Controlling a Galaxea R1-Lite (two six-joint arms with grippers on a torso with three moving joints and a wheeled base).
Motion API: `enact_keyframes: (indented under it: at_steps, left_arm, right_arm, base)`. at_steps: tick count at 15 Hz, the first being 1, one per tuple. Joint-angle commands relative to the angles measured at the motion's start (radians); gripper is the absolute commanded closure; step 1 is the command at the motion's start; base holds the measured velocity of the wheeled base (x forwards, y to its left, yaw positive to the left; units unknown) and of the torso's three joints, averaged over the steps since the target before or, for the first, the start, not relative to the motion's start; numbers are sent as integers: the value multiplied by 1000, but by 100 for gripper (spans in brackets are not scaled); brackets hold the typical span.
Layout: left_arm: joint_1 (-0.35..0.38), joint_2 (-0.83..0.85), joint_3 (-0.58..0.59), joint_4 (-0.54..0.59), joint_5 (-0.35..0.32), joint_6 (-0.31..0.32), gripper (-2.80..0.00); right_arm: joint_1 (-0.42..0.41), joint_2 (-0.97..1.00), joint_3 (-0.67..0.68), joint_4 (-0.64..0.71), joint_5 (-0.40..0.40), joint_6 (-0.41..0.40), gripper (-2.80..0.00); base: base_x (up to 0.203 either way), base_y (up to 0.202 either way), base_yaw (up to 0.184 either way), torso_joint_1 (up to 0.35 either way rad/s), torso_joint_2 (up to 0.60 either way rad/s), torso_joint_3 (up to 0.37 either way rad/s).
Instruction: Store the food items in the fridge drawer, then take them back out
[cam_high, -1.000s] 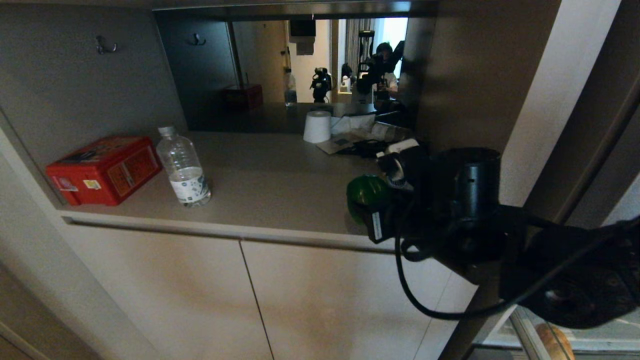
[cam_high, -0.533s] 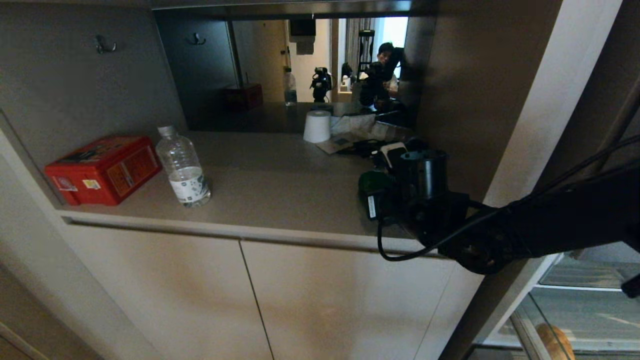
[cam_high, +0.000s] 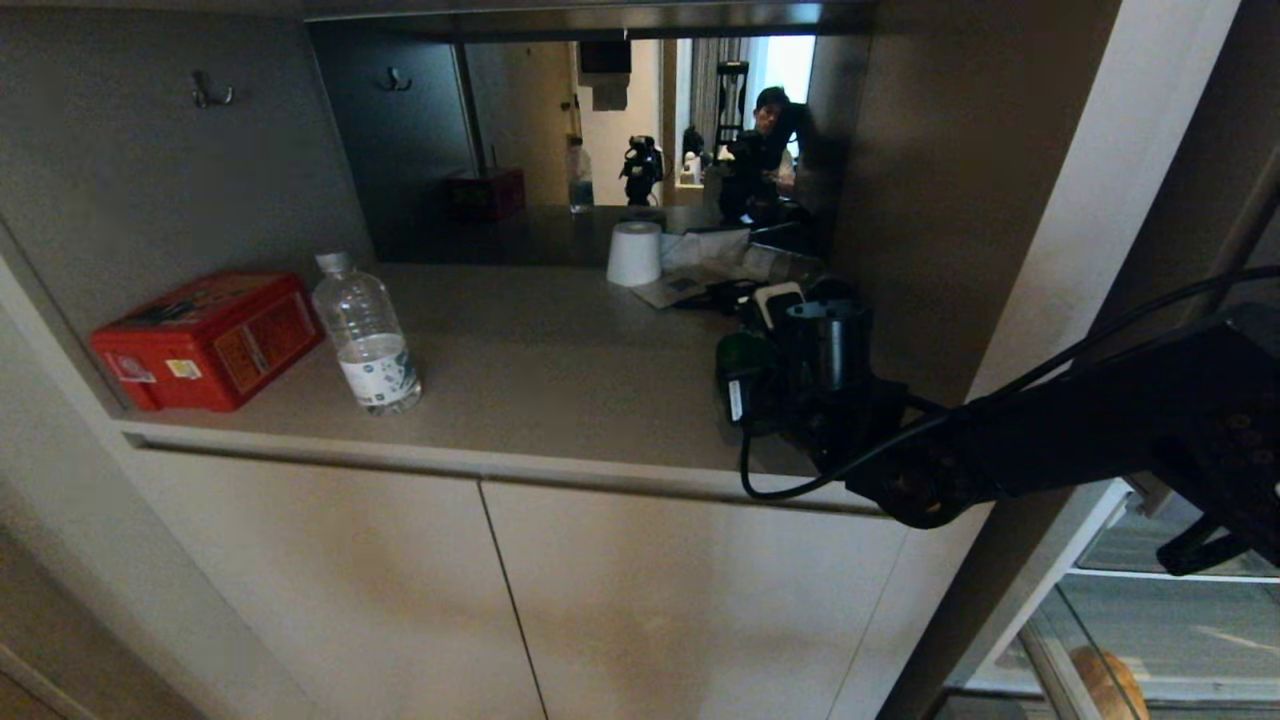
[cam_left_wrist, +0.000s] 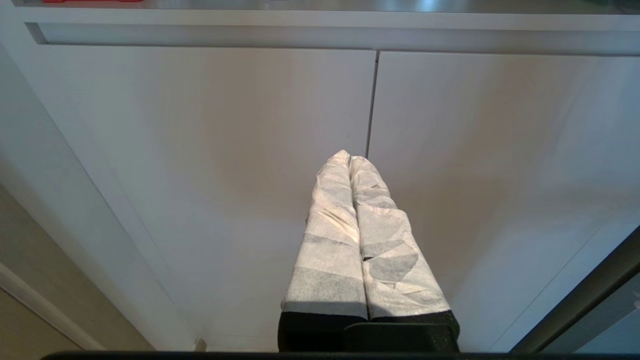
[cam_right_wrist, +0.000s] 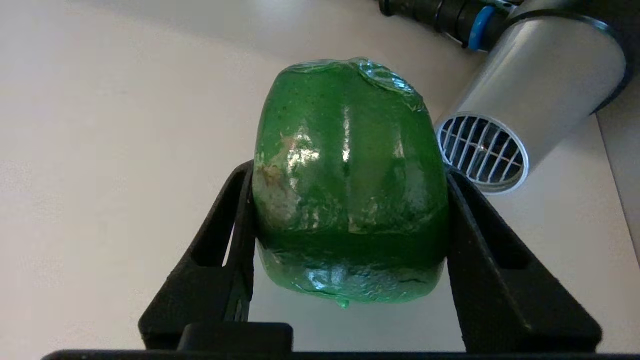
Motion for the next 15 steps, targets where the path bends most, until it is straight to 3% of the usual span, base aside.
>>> enact_keyframes:
  at_steps: [1, 15]
  left_arm:
    - [0, 1, 11, 0, 0, 0, 0]
    - [0, 1, 11, 0, 0, 0, 0]
  right_arm:
    - [0, 5, -3, 0, -8, -2, -280]
    - [9, -96, 15, -23, -45, -69, -280]
  base:
    - [0, 0, 0, 0, 0, 0]
    - [0, 0, 0, 0, 0, 0]
